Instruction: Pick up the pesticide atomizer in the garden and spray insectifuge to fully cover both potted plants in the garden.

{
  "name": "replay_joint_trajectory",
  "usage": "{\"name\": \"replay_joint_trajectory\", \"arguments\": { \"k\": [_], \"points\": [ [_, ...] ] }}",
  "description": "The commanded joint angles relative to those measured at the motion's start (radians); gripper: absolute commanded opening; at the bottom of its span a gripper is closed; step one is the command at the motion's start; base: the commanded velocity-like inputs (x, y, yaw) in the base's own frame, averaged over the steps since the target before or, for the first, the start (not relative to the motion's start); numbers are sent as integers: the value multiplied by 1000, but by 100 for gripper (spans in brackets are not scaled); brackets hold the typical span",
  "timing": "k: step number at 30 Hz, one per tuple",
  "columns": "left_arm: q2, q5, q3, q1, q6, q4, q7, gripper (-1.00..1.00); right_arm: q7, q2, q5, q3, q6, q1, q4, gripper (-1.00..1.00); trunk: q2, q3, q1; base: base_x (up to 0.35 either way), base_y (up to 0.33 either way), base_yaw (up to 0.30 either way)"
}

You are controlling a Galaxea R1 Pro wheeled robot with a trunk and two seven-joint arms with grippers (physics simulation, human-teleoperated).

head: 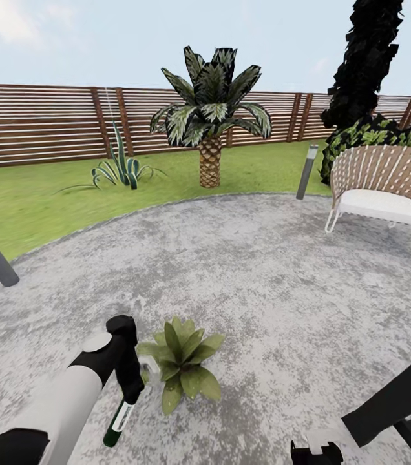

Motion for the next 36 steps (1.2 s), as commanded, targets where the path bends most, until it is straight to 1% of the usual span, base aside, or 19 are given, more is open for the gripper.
{"name": "replay_joint_trajectory", "arguments": {
  "k": [1,5,9,12,15,17,19,20,21,23,25,32,36],
  "points": [
    [2,-6,0,10,11,-1,-9,-100,-8,0,10,3,0,-1,1,100,7,1,-4,0,0,0],
    [4,-2,0,37,11,-1,-9,-100,-8,0,10,3,0,-1,1,100,35,8,-19,0,0,0],
    [-1,1,3,42,12,-3,0,-100,-8,0,10,3,0,-1,1,100,63,19,-35,0,0,0],
    [-17,3,5,43,13,-12,-1,-100,-7,-1,11,3,0,-1,2,100,84,28,-46,0,0,0],
    [-48,3,3,43,14,-17,-1,-100,-8,-2,13,3,0,-1,2,100,105,37,-58,0,0,0],
    [-51,3,0,43,14,-18,0,-100,-7,-2,13,3,0,-1,2,100,119,44,-65,0,0,0],
    [-42,3,4,43,13,-19,1,-100,-7,-2,13,3,0,-1,2,100,133,50,-73,0,0,0],
    [-24,3,19,43,13,-19,2,-100,-7,-2,13,3,0,-1,2,100,140,53,-77,0,0,0],
    [1,4,40,43,11,-19,2,-100,-7,-2,13,3,0,-1,2,100,147,56,-81,0,0,0],
    [40,4,72,43,7,-19,2,-100,-8,-2,13,3,0,-1,2,100,161,63,-88,0,0,0],
    [64,3,88,43,3,-17,2,-100,-8,-2,13,3,0,-1,2,100,175,69,-96,0,0,0],
    [56,2,88,42,5,-19,4,-100,-8,-2,13,3,0,0,2,100,175,69,-96,0,0,0],
    [49,3,87,14,13,-20,-8,-100,-8,-1,11,3,0,1,2,100,175,69,-96,65,13,0]
  ]
}}
